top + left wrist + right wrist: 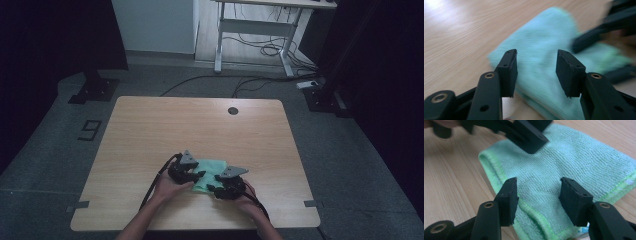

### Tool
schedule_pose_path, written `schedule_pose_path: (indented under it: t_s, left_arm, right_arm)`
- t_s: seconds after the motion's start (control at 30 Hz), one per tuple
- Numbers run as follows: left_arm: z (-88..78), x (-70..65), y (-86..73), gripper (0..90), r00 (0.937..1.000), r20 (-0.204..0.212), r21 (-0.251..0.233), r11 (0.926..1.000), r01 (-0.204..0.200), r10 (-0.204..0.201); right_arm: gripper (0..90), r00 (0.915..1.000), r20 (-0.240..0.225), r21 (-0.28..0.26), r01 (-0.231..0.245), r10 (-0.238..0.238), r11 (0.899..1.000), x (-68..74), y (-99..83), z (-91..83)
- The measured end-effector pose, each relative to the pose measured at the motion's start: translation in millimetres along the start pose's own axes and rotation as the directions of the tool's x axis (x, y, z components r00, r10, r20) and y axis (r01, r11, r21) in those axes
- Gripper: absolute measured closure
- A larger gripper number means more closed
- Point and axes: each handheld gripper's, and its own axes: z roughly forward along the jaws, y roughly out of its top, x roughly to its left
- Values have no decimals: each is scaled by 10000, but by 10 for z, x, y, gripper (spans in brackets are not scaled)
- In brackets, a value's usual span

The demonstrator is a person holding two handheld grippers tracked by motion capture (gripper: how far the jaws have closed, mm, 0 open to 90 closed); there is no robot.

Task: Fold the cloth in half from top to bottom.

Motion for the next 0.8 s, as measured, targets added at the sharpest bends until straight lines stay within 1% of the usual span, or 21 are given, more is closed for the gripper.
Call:
schedule_pose_path:
  t_s: [0.03,0.1,0.13,0.17,0.2,0.23,0.27,0.33,0.43,0.47,0.53,0.6,0.63,0.7,0.73,0.8]
  left_arm:
    - [-27,-50,-23,512,9999,119,89,9999,-101,99]
    - [-33,-145,-92,499,9992,213,367,9987,-359,351]
    - [-18,-191,-136,495,9980,82,611,9961,-634,630]
    - [0,-213,-162,495,9966,-122,775,9937,-805,817]
    - [18,-226,-191,496,9956,-258,855,9924,-880,905]
    - [13,-219,-205,497,9971,-227,764,9945,-713,732]
    - [6,-213,-214,497,9976,-221,731,9953,-642,660]
    - [-15,-209,-242,497,9973,-265,688,9954,-671,690]
    - [-61,-185,-273,492,9977,-322,647,9963,-572,593]
    - [-79,-168,-284,489,9980,-360,668,9965,-495,520]
    - [-103,-128,-303,478,9994,-227,649,9976,-257,272]
    - [-135,-111,-296,477,9995,-222,491,9986,-216,227]
    - [-156,-107,-272,476,9992,-249,380,9989,-291,301]
    - [-187,-92,-181,476,9988,-292,70,9992,-388,390]
    - [-186,-78,-120,479,9989,-280,-71,9993,-370,368]
    - [-125,-37,7,482,9994,-97,-111,9994,-321,320]
  right_arm:
    - [478,10000,-3,-5,-45,45,10000,-1,0,-1]
    - [478,10000,1,-5,-56,56,10000,0,1,0]
    - [478,10000,-1,-6,-71,71,10000,1,0,0]
    - [477,10000,2,-2,-78,78,10000,2,0,-1]
    - [474,10000,2,-8,-82,82,10000,3,-2,-2]
    - [473,10000,-9,-31,-74,74,10000,4,-6,-4]
    - [472,10000,1,-6,-73,73,10000,8,-9,-11]
    - [472,10000,14,1,44,-44,10000,10,-20,-26]
    - [472,9999,-2,34,104,-104,9999,2,-33,-54]
    - [472,9999,-6,43,106,-106,9999,-1,-34,-58]
    - [466,9999,-32,50,123,-122,9999,-1,-33,-64]
    - [446,9996,-38,128,268,-267,9996,11,-22,-76]
    - [440,9994,-21,105,340,-339,9994,5,-4,-92]
    - [437,9997,118,-307,214,-210,9993,-43,71,-149]
    - [435,9996,221,-389,193,-185,9991,-70,106,-160]
    - [427,9991,425,-366,97,-81,9993,-144,199,-141]
